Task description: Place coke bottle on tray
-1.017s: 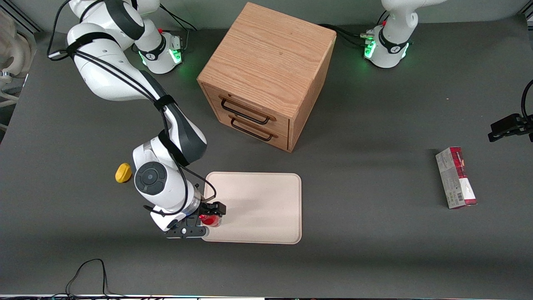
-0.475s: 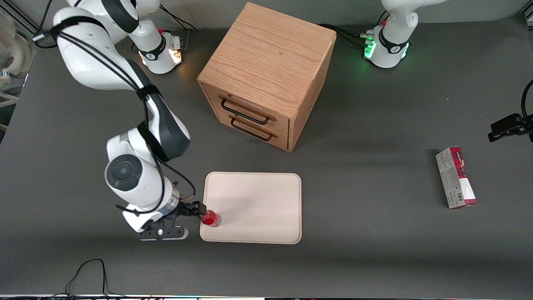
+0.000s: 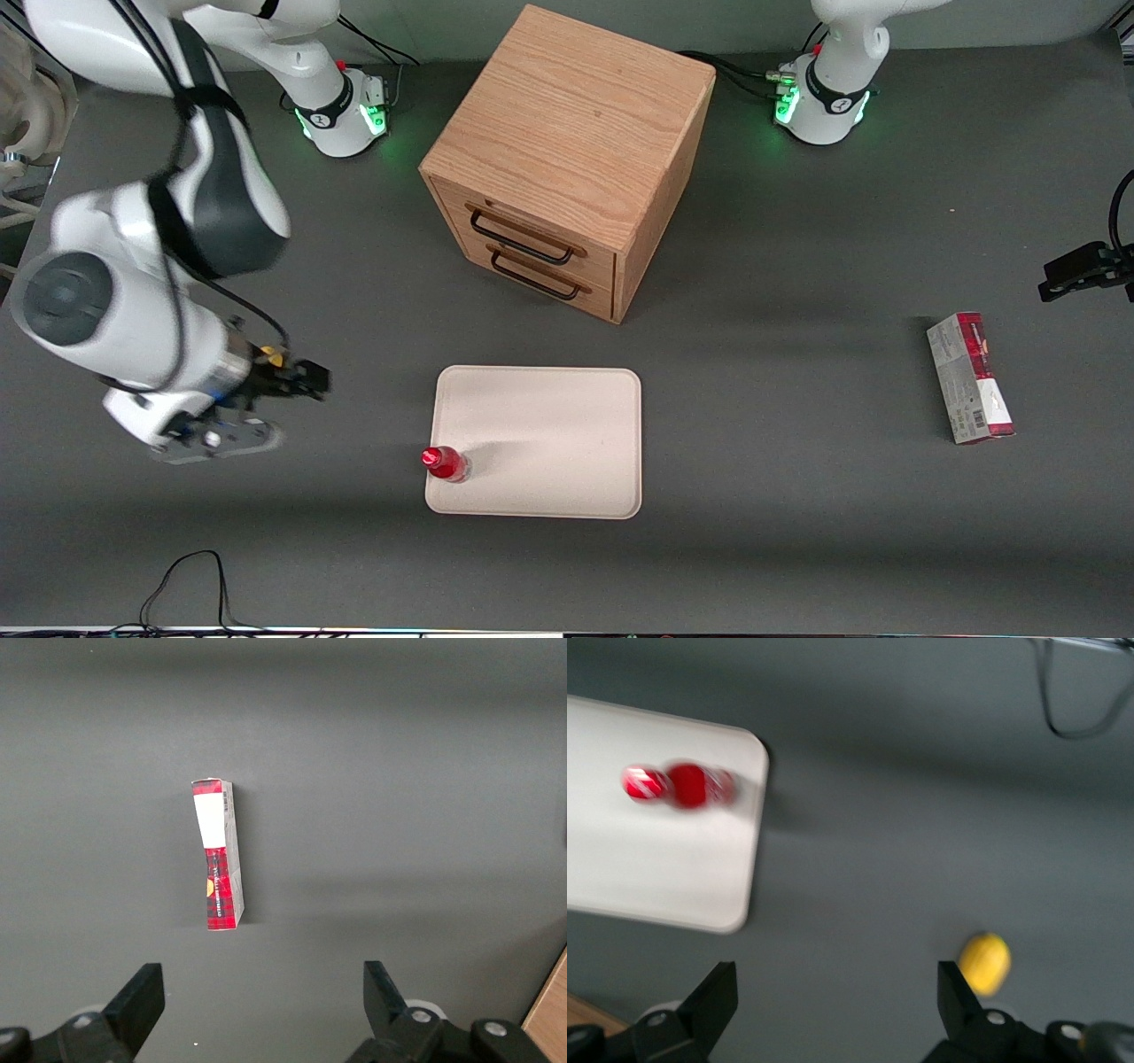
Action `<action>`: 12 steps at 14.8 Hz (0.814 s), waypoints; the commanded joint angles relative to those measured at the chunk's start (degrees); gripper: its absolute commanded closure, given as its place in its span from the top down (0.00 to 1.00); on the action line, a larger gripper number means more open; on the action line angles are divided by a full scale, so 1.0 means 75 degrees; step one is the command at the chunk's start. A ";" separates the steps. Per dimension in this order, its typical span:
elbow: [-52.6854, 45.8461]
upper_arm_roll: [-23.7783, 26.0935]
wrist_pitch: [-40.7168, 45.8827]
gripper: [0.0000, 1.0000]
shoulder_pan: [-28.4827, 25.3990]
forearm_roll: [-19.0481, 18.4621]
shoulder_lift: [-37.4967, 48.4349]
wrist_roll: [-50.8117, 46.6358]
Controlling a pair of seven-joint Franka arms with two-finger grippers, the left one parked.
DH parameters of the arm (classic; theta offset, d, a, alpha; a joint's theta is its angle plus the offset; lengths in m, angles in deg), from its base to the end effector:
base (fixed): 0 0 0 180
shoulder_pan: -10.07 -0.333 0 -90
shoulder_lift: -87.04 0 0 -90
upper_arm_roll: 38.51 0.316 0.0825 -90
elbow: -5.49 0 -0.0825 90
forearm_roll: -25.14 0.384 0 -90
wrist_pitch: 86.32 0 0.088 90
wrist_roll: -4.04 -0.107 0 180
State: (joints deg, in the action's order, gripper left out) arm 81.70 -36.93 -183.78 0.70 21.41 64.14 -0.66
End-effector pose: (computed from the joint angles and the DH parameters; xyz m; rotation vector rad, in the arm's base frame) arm 0.6655 0.1191 0.5034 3.0791 0.1795 -0.0325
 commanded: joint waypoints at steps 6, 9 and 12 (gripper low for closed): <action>0.2704 -0.1522 0.0268 1.00 -0.0087 0.1012 0.2993 0.0485; 0.2951 -0.1652 0.0374 1.00 -0.0076 0.0989 0.3462 0.0462; 0.2904 -0.1746 0.0374 1.00 -0.0076 0.0966 0.3580 0.0415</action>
State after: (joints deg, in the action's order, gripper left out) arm 102.02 -49.17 -180.67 0.82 27.55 89.08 2.07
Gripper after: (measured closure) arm 0.000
